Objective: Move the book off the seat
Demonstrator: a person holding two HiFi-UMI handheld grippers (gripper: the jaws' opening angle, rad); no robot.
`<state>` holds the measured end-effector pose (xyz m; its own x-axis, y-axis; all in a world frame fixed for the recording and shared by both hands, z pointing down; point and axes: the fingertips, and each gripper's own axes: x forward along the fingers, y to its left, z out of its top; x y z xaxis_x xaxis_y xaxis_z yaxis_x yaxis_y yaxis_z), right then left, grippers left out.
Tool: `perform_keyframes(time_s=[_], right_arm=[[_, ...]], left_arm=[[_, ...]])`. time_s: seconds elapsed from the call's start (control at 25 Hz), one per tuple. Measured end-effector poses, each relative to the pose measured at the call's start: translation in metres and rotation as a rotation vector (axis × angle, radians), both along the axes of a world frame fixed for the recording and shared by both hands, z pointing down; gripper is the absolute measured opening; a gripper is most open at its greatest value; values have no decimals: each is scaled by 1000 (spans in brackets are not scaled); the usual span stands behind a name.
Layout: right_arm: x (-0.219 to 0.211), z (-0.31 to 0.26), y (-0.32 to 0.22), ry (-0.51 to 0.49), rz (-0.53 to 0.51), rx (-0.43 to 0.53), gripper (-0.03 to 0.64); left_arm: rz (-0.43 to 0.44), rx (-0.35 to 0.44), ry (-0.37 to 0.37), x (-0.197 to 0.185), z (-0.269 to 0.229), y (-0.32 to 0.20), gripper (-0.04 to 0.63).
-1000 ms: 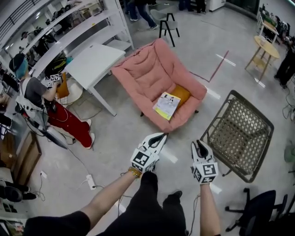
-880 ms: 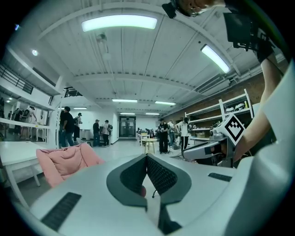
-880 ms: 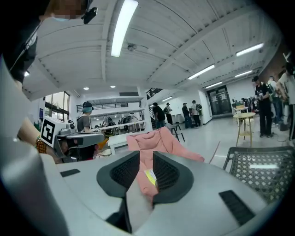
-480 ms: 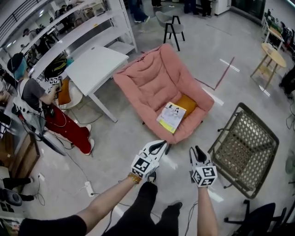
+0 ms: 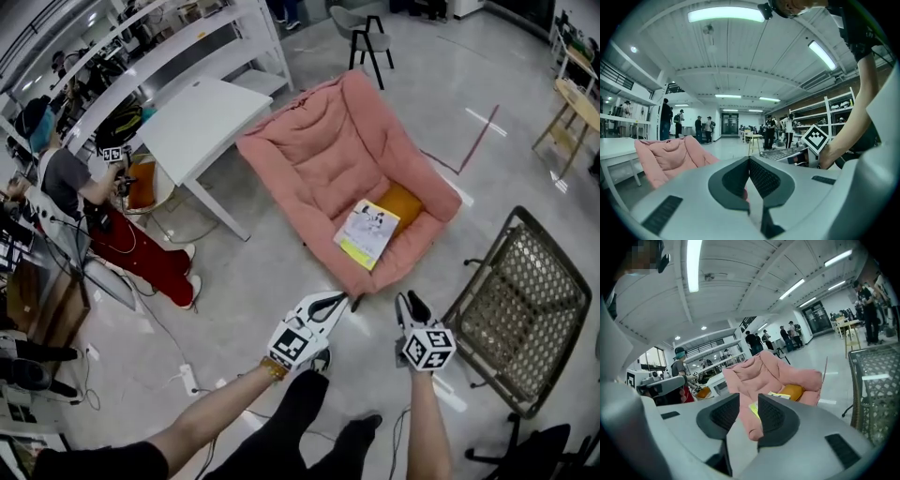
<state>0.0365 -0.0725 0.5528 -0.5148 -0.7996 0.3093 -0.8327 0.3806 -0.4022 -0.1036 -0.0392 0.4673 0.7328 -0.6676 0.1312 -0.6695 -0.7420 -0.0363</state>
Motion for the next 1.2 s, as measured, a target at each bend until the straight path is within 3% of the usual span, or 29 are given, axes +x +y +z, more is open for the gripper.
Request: perform_keyframes(time_s=[0.2, 0.56, 1.2], right_arm=[[-7, 36, -25, -80, 20, -58, 132], [-35, 89, -55, -24, -9, -95, 135], [-48, 178, -102, -111, 29, -176, 149]], left_arm=[[-17, -14, -6, -8, 25, -18, 0], [-57, -36, 3, -19, 63, -67, 0], [-28, -54, -13, -27, 134, -110, 0]])
